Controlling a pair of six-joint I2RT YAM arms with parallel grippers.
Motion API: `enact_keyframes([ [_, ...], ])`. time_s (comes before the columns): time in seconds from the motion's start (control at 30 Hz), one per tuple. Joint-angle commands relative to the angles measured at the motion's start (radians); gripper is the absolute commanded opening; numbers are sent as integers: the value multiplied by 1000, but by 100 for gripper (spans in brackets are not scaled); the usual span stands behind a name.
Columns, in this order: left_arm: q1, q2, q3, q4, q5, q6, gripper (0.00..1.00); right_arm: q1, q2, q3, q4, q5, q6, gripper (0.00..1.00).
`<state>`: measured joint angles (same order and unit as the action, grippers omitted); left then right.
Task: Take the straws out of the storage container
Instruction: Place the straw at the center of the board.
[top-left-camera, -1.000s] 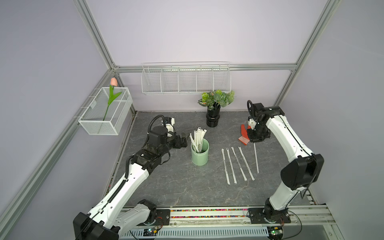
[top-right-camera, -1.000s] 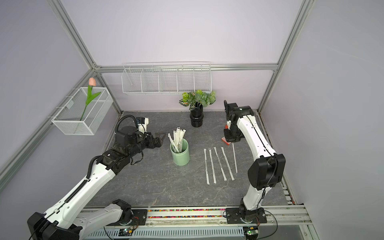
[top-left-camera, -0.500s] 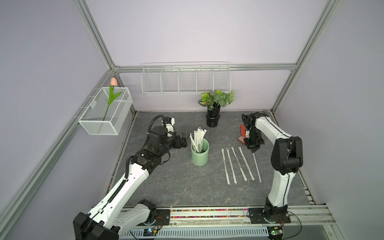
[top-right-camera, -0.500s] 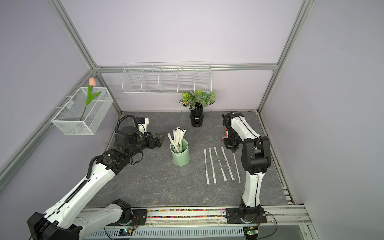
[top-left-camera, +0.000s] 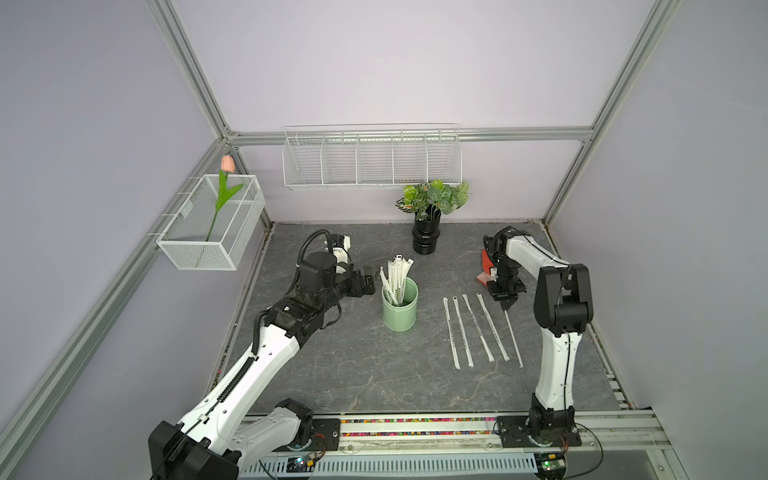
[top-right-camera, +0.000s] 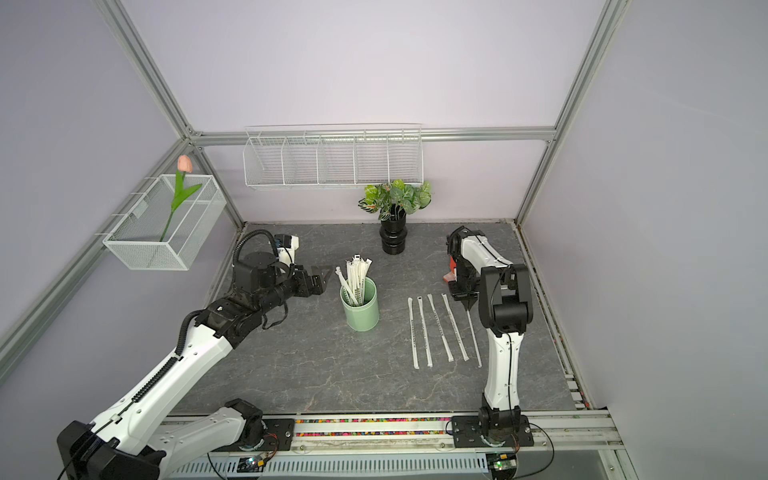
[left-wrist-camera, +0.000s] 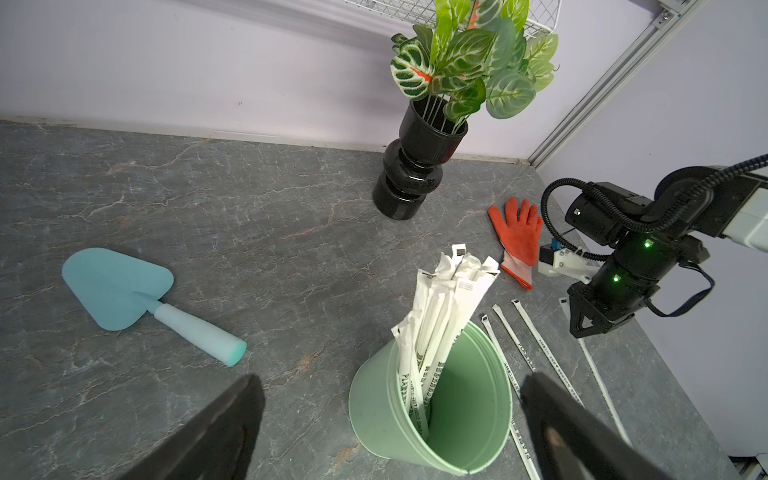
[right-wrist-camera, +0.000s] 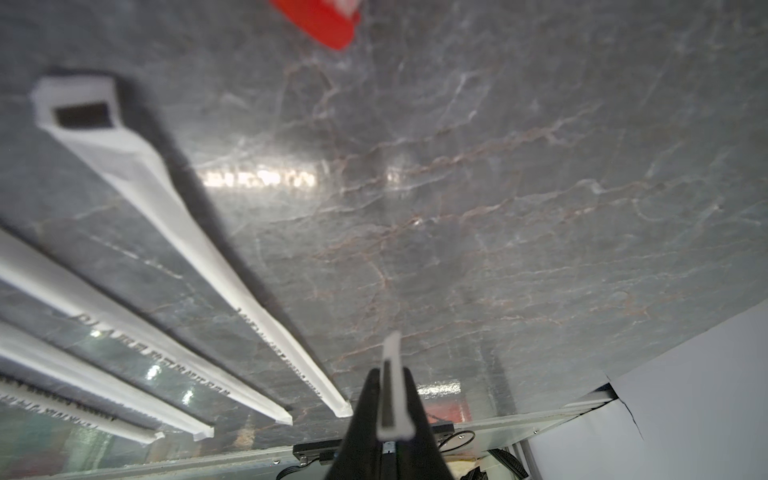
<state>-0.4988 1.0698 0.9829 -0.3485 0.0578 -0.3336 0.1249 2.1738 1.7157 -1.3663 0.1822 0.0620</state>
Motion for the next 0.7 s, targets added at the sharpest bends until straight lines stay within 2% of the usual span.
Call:
enact_keyframes([
  [0.0,-6,6,12,9,10,-8,100,-5,29,24,2,-22,-13,10],
  [0.67,-6,18,14,8,13,-9,100,-11,141,128,-11,-23,-13,13],
])
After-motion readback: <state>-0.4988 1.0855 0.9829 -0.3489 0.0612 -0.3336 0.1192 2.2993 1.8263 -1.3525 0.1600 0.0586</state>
